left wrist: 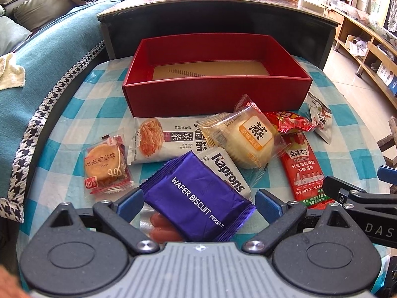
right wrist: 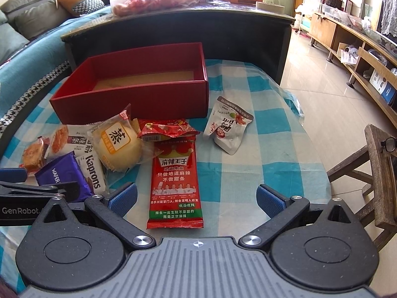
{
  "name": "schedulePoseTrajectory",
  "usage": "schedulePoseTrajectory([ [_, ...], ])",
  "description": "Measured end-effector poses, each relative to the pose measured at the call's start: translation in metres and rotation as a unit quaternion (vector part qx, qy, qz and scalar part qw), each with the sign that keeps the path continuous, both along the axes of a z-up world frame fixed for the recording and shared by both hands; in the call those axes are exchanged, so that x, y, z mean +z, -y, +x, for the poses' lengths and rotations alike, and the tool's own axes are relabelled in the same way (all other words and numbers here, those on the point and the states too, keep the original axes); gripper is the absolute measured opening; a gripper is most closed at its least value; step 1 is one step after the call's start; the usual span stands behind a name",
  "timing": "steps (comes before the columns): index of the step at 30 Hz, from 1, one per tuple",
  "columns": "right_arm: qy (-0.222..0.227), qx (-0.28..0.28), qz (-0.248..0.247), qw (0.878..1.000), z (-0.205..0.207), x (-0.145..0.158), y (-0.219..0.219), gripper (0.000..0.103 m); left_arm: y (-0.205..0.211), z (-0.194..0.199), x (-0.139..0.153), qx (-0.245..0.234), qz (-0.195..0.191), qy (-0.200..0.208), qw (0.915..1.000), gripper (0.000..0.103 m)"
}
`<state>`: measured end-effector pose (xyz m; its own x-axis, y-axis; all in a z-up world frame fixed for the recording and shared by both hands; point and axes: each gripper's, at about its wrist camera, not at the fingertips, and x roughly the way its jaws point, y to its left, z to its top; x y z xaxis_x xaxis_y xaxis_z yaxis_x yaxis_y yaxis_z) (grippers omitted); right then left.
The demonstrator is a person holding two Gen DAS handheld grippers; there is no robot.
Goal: Organize snacks
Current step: 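Lower the left gripper over the purple WAFER BISCUIT packet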
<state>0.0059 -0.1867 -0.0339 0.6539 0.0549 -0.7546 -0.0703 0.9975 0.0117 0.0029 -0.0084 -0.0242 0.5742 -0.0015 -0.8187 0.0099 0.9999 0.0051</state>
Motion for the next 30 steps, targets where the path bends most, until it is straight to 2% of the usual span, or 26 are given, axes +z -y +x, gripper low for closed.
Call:
schedulePoseTrajectory([
  [27, -0.007, 0.001, -0.001, 1.0, 0.001, -0.0021, -0.0009, 0.103, -0.0006, -0.0005, -0.0028, -0.004, 0.001, -0.006, 1.0, 0.103],
  [30, -0.01, 0.007, 0.0, 1.0, 0.0017, -0.0021, -0.0005, 0.103, -0.004, -0.0002, -0.0024, -0.016, -0.01, -0.009, 0.9998, 0.103],
])
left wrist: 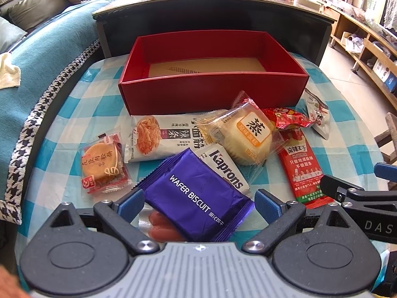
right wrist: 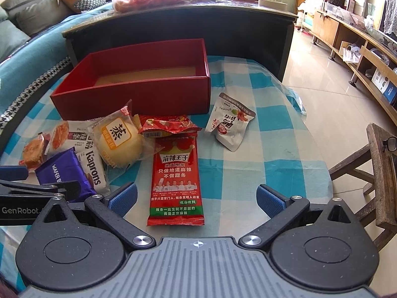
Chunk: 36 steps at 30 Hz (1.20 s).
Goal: Organize snacks
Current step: 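Lower the left gripper over the purple WAFER BISCUIT packet, then close the left gripper on the purple wafer biscuit packet and lift it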
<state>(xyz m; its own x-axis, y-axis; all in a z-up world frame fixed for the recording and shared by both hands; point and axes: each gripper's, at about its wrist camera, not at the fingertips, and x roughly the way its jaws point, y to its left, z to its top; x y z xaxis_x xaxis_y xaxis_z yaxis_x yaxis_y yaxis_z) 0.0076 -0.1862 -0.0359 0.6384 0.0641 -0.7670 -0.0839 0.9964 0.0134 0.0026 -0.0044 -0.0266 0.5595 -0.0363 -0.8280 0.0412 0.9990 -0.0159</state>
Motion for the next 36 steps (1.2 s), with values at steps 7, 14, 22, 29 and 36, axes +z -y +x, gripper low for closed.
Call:
schedulePoseTrajectory([
  [7, -0.013, 0.0, -0.001, 1.0, 0.007, 0.001, 0.007, 0.102, 0.0, 0.002, -0.005, -0.029, 0.004, -0.013, 0.9995, 0.103],
  [14, -0.032, 0.017, 0.01, 0.999, 0.014, -0.001, 0.01, 0.102, 0.004, 0.015, -0.023, -0.053, 0.032, -0.048, 0.9969, 0.103],
  [22, -0.062, 0.041, -0.01, 0.997, 0.04, -0.024, -0.007, 0.101, 0.0, 0.027, -0.029, -0.022, 0.026, -0.057, 0.9978, 0.103],
  [29, -0.091, 0.061, -0.026, 0.994, 0.045, -0.045, -0.018, 0.096, -0.021, 0.02, -0.024, -0.013, -0.004, -0.062, 0.998, 0.103],
  [36, -0.103, 0.074, -0.03, 0.991, 0.046, -0.046, -0.024, 0.103, -0.031, 0.019, -0.014, -0.018, -0.009, -0.06, 0.998, 0.103],
])
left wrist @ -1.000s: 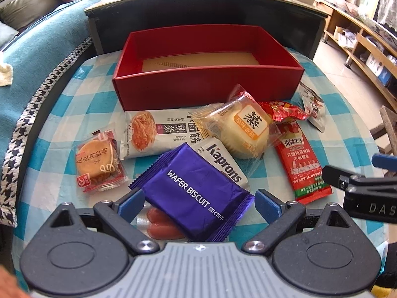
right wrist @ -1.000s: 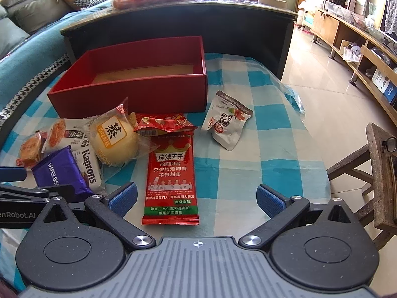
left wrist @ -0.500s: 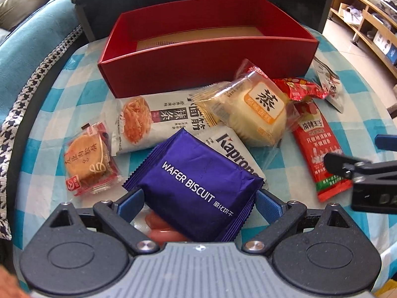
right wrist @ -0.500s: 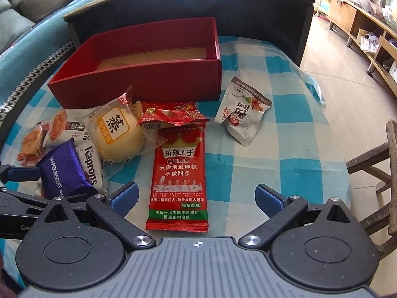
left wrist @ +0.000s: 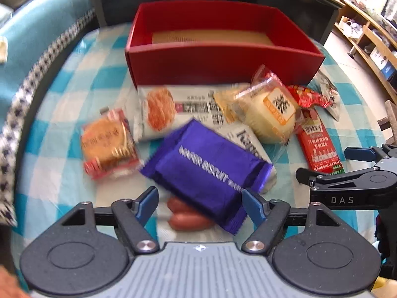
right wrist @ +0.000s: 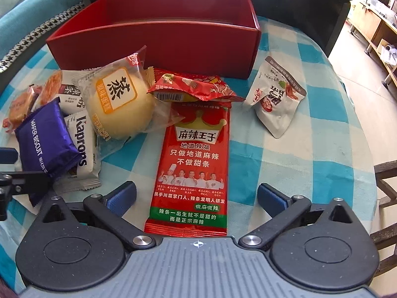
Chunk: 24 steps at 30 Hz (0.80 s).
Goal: Organize snacks
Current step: 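Close the left gripper on the purple wafer biscuit packet and lift it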
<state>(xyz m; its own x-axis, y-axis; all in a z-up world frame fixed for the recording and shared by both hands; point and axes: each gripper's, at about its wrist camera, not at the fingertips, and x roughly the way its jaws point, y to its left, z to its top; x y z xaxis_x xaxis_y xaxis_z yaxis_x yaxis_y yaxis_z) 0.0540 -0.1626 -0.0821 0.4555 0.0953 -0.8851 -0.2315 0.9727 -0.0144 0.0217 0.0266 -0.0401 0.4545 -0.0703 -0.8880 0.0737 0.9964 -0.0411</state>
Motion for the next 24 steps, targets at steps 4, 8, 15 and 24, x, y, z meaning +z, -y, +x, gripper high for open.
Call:
schedulePoseTrajectory([
  [4, 0.003, -0.001, -0.002, 1.0, -0.001, -0.001, -0.003, 0.103, 0.003, 0.012, 0.004, 0.015, -0.003, 0.013, 0.9998, 0.103],
  [8, 0.009, 0.0, -0.006, 1.0, -0.001, -0.001, -0.004, 0.103, -0.001, 0.022, -0.007, 0.075, -0.038, -0.03, 0.996, 0.103],
  [15, 0.028, 0.043, 0.001, 0.999, -0.019, 0.009, -0.009, 0.069, -0.03, 0.027, -0.015, 0.206, -0.089, -0.062, 0.9725, 0.103],
  [24, 0.02, 0.054, 0.016, 0.998, -0.029, 0.012, 0.008, 0.065, 0.0, 0.054, -0.027, 0.224, -0.049, -0.056, 0.9717, 0.103],
])
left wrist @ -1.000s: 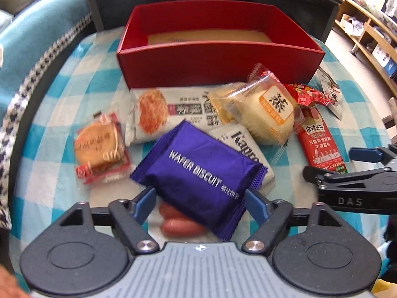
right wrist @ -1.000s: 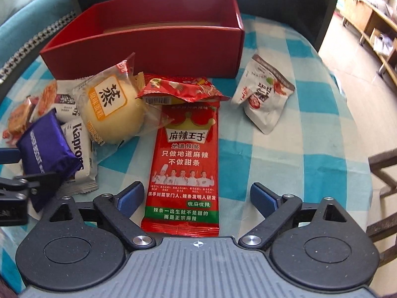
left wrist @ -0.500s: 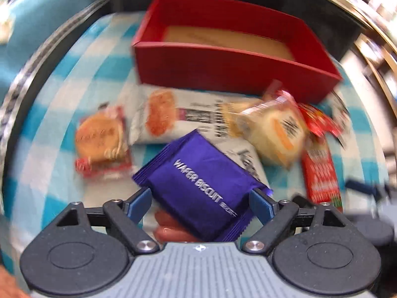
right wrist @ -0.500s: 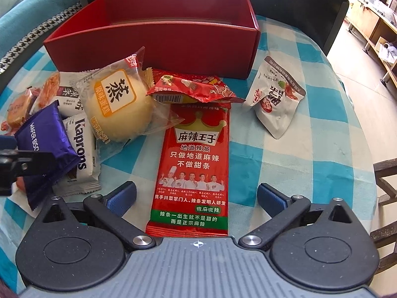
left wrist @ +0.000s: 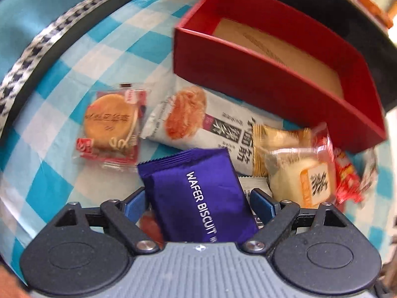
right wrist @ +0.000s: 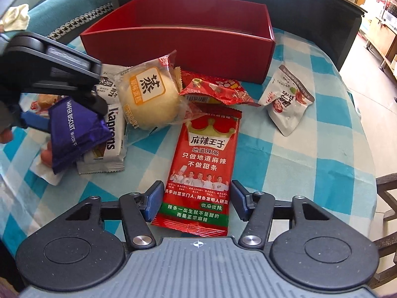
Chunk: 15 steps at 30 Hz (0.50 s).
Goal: Organize snacks
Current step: 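Close the left gripper on the purple wafer biscuit packet and lift it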
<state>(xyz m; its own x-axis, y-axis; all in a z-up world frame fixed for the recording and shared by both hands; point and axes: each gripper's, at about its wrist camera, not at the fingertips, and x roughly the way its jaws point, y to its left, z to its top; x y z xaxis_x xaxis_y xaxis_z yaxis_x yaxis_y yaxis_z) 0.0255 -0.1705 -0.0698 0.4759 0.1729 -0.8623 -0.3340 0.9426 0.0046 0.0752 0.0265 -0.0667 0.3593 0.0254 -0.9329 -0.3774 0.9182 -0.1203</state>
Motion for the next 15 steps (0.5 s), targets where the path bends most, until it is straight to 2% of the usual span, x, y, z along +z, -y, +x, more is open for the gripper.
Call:
schedulePoseTrajectory([
  [3, -0.005, -0.002, 0.001, 1.0, -0.002, 0.0, 0.004, 0.065, -0.003, -0.006, 0.003, -0.023, 0.0, 0.003, 0.9997, 0.103],
  [5, -0.01, -0.003, 0.008, 1.0, -0.003, 0.001, 0.006, 0.065, -0.009, -0.013, 0.008, -0.037, 0.005, 0.0, 0.9993, 0.097],
  [8, -0.021, -0.008, 0.022, 1.0, -0.002, 0.001, 0.013, 0.065, -0.01, -0.028, 0.011, -0.069, 0.041, -0.004, 0.9968, 0.096],
  [10, -0.019, -0.007, 0.013, 1.0, -0.004, -0.001, 0.012, 0.065, -0.012, -0.037, 0.008, -0.078, 0.055, -0.002, 0.9954, 0.095],
  [13, -0.015, 0.002, -0.004, 1.0, -0.008, -0.002, 0.009, 0.065, -0.011, -0.05, 0.004, -0.082, 0.046, -0.007, 0.9956, 0.094],
  [15, -0.015, 0.007, -0.011, 1.0, -0.009, -0.003, 0.009, 0.07, -0.006, -0.055, 0.004, -0.098, 0.055, -0.009, 0.9936, 0.094],
])
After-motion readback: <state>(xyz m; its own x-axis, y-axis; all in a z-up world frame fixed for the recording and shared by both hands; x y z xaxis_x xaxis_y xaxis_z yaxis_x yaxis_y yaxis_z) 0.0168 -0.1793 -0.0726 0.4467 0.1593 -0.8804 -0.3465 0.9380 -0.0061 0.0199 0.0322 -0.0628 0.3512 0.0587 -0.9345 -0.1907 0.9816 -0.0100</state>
